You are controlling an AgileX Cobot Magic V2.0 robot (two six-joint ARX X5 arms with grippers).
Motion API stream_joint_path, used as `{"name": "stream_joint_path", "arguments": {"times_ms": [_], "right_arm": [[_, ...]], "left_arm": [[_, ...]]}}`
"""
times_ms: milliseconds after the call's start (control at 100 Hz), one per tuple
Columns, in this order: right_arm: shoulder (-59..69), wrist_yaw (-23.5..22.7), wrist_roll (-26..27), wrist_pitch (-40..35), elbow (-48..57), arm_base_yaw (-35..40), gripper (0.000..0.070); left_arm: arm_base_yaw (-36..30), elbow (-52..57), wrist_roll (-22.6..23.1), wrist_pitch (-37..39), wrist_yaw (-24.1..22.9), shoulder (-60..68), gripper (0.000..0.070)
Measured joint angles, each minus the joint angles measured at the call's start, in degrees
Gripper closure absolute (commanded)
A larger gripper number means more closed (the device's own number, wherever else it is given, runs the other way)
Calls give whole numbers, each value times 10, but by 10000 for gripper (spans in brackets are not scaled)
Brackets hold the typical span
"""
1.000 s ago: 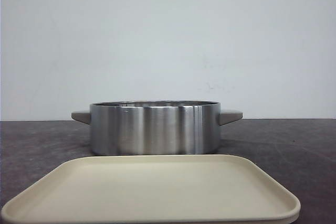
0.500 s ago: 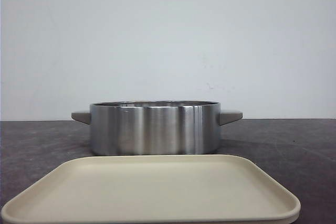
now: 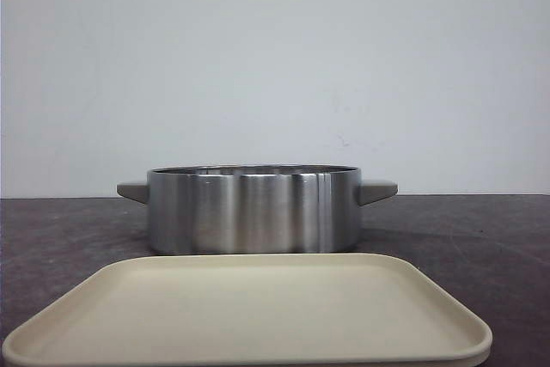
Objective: Steam buns
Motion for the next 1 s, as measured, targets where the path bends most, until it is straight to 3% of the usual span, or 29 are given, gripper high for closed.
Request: {"name": "stream_joint_path", "arguments": {"times_ms": [670, 740, 840, 920, 1000], "right_arm": [[-1, 0, 0, 0, 0, 0, 691], [-8, 26, 2, -20, 0, -7, 691], [-30, 86, 3, -96, -2, -63, 692], [-57, 68, 5, -138, -28, -128, 693], [-92, 35, 5, -113, -85, -196, 693]], "left_arm": [[0, 0, -1, 0, 0, 0, 700], [0, 0, -2, 0, 0, 0, 700], [0, 0, -2, 0, 0, 0, 700], [0, 0, -2, 0, 0, 0, 700], [0, 0, -1, 0, 0, 0, 700]]}}
